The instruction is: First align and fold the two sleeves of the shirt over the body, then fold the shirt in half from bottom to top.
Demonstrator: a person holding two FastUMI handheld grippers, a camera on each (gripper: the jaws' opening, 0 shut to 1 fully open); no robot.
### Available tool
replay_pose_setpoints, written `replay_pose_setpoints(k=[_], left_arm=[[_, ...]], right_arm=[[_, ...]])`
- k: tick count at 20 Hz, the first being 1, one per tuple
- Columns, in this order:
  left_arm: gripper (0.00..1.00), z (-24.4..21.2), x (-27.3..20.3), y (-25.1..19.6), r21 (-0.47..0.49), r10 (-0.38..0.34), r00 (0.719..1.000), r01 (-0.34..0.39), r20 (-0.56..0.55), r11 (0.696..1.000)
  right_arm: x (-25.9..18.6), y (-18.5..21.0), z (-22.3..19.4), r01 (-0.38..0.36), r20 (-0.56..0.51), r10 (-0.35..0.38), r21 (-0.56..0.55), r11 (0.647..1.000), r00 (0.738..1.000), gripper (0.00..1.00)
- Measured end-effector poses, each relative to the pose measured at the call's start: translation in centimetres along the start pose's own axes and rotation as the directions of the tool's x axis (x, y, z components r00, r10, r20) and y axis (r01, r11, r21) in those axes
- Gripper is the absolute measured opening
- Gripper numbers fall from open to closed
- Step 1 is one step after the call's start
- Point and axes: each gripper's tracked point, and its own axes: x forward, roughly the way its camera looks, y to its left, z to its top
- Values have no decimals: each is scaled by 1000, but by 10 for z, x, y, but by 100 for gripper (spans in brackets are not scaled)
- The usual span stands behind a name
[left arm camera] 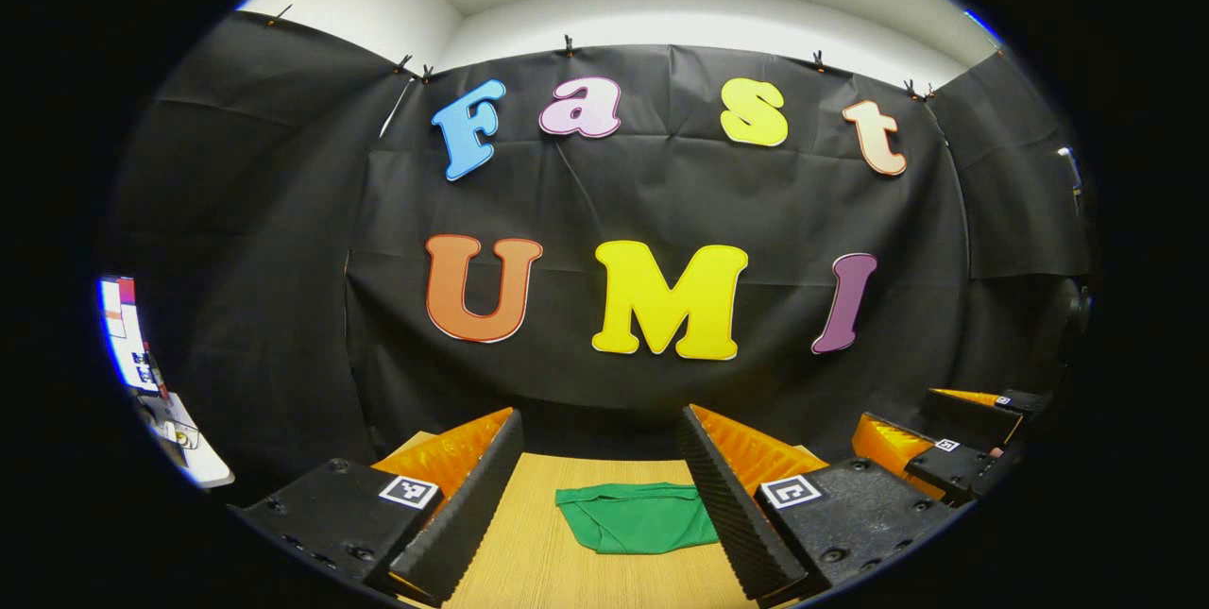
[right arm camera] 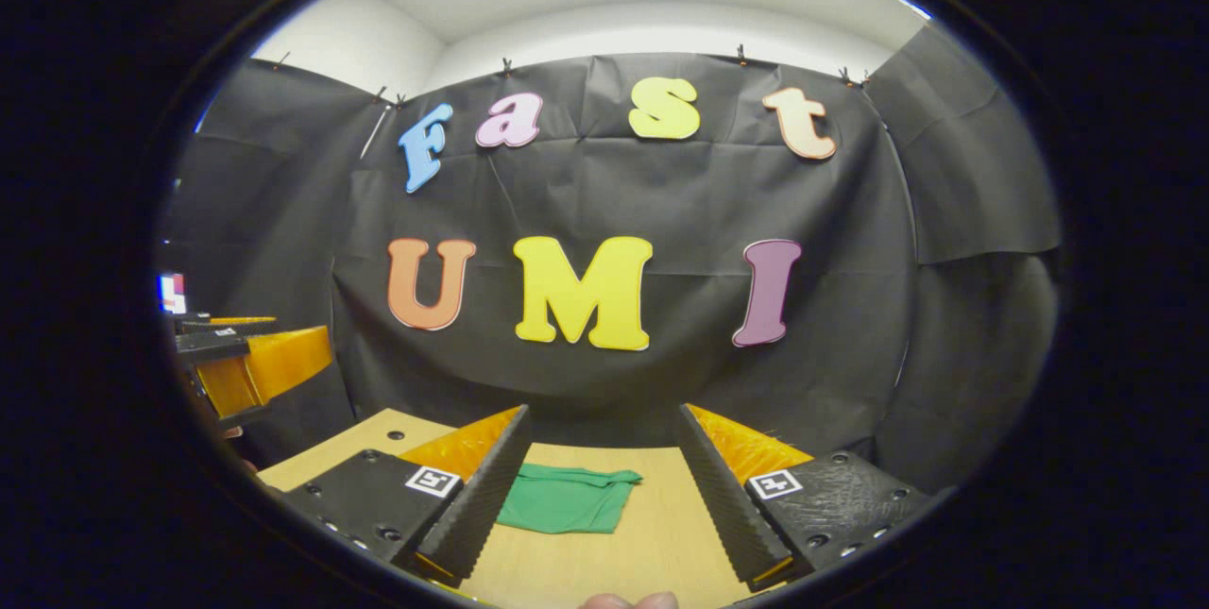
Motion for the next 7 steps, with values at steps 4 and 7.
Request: replay_pose_setpoints(k=[4,7], left_arm=[[100,-3,5,-2,-13,-10,1000,9,-12,1000],[100,-4,9,0,-5,-4,1000,4,-12,1000]], right_arm=[[6,3,-1,-2,-2,2,-4,1000,1000,95],[10,5,-2,-5,-7,5,-5,1000,1000,96]])
